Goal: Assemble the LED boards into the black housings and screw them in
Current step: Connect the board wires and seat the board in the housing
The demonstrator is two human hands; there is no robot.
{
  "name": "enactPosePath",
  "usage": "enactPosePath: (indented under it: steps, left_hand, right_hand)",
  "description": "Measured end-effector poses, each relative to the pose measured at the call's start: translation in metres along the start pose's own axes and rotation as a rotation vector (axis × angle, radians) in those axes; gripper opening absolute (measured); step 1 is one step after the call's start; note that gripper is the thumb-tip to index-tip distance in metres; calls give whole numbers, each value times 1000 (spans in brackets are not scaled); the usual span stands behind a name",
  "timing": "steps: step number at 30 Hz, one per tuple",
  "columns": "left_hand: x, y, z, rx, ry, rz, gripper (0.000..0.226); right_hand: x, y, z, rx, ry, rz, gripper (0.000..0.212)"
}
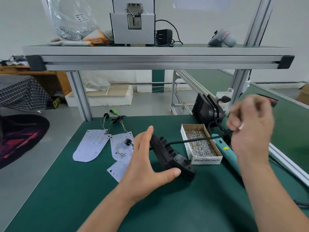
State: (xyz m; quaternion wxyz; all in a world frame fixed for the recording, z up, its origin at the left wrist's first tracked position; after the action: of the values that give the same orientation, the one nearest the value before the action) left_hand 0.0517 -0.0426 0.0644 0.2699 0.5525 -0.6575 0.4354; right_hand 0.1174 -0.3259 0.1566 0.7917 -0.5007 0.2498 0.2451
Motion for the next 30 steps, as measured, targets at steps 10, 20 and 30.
enactPosePath:
  steps: [10, 20, 30]
  left_hand:
    - [1, 2, 0, 11, -38, 24, 124]
    - [3, 2, 1, 12, -65, 28, 130]
    - [-8, -1, 1, 9, -5, -35, 128]
  right_hand:
    - [36, 54, 42, -1280, 1168, -84, 39]
    - [45, 32, 19, -185, -552, 464, 40]
    - [32, 37, 41, 36, -666, 383, 34]
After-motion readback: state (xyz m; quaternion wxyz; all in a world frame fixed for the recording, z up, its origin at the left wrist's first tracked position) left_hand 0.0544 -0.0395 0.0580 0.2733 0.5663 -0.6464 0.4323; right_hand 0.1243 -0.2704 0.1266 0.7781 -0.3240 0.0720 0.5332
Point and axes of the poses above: each hand's wrist, its own y-axis away from the middle knuckle, its own z-axis out of the palm, x = y × z, the point moved 5 cm from there along -y, towards the middle knuckle, and after that the axes turned 8 degrees about -z, right-handed, at the moved point
